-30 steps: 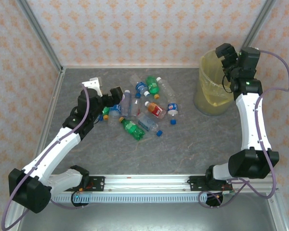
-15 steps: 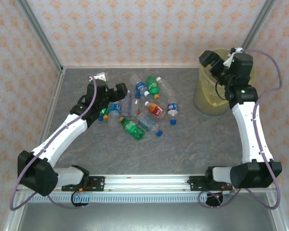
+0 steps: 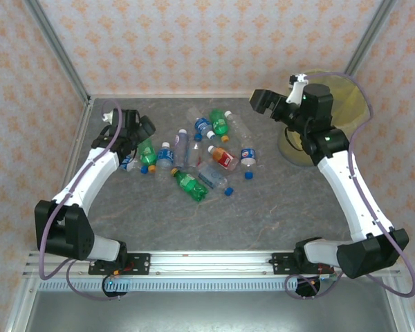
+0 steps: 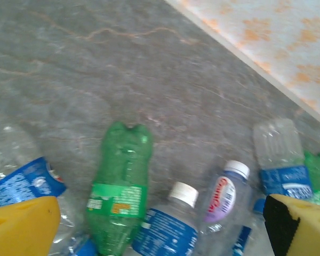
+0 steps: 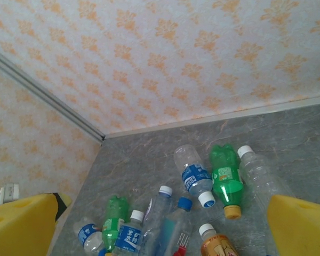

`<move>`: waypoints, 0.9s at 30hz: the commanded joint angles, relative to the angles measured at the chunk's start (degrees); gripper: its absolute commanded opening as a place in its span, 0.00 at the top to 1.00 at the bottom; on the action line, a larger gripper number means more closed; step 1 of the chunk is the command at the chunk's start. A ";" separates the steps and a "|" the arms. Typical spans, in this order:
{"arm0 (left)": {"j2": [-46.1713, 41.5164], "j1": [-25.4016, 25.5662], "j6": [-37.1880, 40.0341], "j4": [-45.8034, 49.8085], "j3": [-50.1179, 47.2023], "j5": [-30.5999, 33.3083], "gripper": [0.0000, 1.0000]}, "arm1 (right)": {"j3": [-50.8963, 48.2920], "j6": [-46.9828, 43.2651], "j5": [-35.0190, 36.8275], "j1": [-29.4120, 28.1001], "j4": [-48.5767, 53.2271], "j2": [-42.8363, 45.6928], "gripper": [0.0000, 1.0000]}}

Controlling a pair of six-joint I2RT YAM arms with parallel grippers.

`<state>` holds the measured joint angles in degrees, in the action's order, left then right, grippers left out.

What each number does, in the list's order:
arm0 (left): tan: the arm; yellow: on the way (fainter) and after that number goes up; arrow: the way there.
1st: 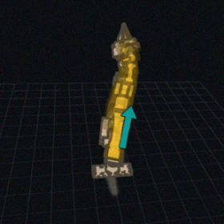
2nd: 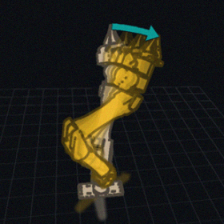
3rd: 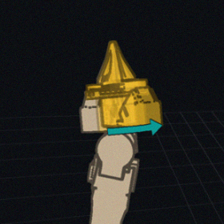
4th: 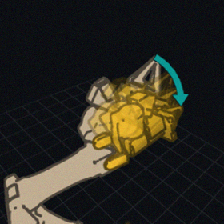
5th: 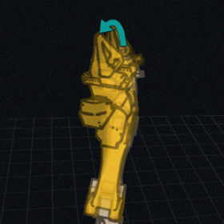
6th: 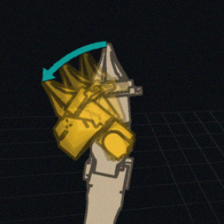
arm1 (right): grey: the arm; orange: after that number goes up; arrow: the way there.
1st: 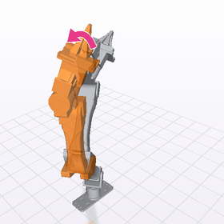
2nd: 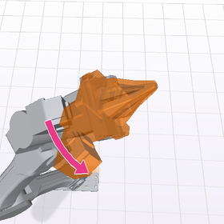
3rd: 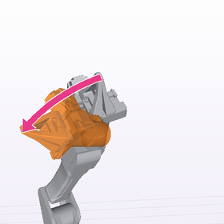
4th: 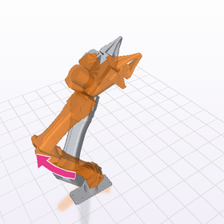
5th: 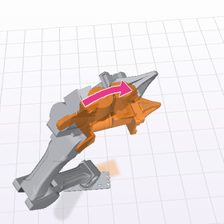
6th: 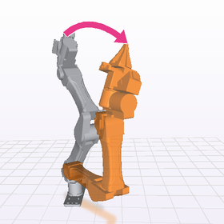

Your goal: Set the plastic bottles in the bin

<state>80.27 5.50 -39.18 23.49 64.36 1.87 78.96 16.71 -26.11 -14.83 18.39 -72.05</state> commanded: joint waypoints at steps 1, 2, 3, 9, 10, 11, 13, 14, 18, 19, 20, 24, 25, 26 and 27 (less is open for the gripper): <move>-0.66 -1.57 -4.24 2.98 -2.68 0.28 0.03 | -0.47 -2.58 1.06 -0.72 -1.35 0.51 0.00; -0.83 -2.25 -4.69 2.55 -3.46 0.20 0.03 | -0.47 -2.58 1.17 -0.73 -1.28 0.50 0.00; -1.14 -3.02 -5.21 2.20 -4.55 0.12 0.04 | -0.47 -2.58 1.12 -0.81 -1.25 0.50 0.00; -1.08 -5.99 -6.96 0.03 -7.95 0.59 0.07 | 0.54 -2.63 -0.79 -1.33 -1.46 1.03 0.00; -0.82 -6.66 -7.01 -0.17 -8.25 0.58 0.08 | 0.76 -2.95 -1.05 -1.49 -1.44 1.04 0.00; -0.59 -7.24 -7.00 -0.28 -8.43 0.59 0.09 | 0.91 -3.21 -1.19 -1.59 -1.48 1.02 0.00; 0.26 -8.78 -6.97 -0.82 -8.89 0.33 0.11 | 1.35 -3.81 -1.29 -1.74 -1.30 0.79 0.00; 0.73 -9.41 -6.92 -1.10 -8.98 0.24 0.12 | 1.49 -3.94 -1.30 -1.77 -1.19 0.67 0.00; 2.93 -11.68 -7.05 -1.58 -9.02 -1.50 0.14 | 1.46 -4.23 -1.38 -1.79 -1.52 0.55 0.00; 3.47 -11.90 -7.22 -1.73 -9.14 -1.77 0.15 | 1.31 -4.02 -1.63 -1.82 -1.70 0.64 0.00; 3.89 -12.00 -7.39 -1.82 -9.14 -1.87 0.14 | 1.08 -3.83 -1.67 -1.82 -1.90 0.79 0.00; 5.95 -12.57 -7.80 -2.89 -9.45 -2.17 0.15 | -0.28 -3.42 -2.10 -2.21 -2.21 1.42 0.00; 6.56 -12.86 -7.84 -3.30 -9.51 -2.55 0.15 | -0.64 -3.37 -2.07 -2.34 -2.28 1.64 0.00; 7.09 -13.09 -7.84 -3.60 -9.49 -2.82 0.15 | -1.13 -3.40 -2.02 -2.39 -2.44 1.81 0.00; 7.70 -13.29 -7.56 -3.94 -9.45 -3.09 0.15 | -1.47 -3.31 -2.03 -2.48 -2.48 1.91 0.00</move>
<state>86.72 -6.79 -46.28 21.41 55.66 -0.36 78.52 13.65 -27.42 -16.73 17.91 -71.90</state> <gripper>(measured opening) 0.853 0.996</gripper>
